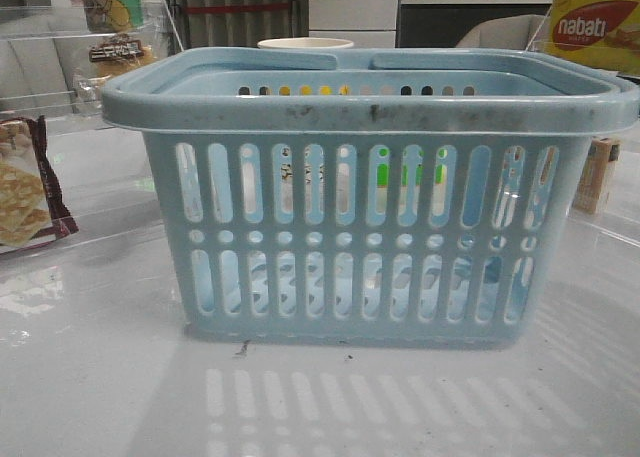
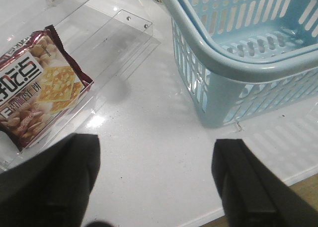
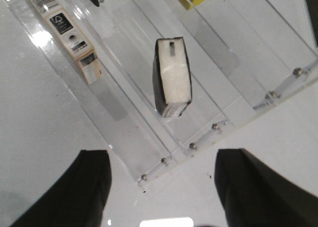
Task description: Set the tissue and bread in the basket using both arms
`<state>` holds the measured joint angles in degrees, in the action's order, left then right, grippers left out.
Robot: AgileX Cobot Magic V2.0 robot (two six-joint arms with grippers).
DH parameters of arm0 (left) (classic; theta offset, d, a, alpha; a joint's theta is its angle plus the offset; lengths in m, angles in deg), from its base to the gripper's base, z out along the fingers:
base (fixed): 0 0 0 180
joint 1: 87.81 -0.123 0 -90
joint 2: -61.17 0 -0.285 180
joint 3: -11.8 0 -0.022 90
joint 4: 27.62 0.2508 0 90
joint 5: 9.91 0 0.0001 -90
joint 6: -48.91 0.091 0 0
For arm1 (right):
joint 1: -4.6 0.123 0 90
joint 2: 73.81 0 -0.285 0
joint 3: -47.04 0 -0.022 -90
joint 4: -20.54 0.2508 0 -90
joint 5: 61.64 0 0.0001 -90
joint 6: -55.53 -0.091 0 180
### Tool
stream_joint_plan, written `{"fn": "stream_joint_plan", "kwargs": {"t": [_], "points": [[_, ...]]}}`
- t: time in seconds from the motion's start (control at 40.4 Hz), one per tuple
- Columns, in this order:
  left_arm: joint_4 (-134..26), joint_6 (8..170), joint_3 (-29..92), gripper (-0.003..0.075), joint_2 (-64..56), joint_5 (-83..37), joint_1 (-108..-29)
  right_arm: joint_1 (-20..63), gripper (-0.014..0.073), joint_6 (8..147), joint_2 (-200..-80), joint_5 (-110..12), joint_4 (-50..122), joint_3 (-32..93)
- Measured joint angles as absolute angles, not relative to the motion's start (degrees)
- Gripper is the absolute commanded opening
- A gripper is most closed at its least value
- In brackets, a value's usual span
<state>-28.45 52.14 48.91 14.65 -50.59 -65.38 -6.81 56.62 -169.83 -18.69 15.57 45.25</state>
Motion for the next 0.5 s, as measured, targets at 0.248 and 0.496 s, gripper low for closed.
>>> {"fn": "stream_joint_plan", "kwargs": {"t": [0.248, 0.496], "points": [[-28.5, 52.1, 48.9, 0.0529, 14.6, -50.6, -65.4, -6.8, 0.0549, 56.7, -178.2, -19.5, 13.5, 49.6], [-28.5, 52.1, 48.9, 0.0529, 14.6, -50.6, -65.4, -6.8, 0.0397, 56.7, -183.0, -24.5, 11.0, 50.1]]}}
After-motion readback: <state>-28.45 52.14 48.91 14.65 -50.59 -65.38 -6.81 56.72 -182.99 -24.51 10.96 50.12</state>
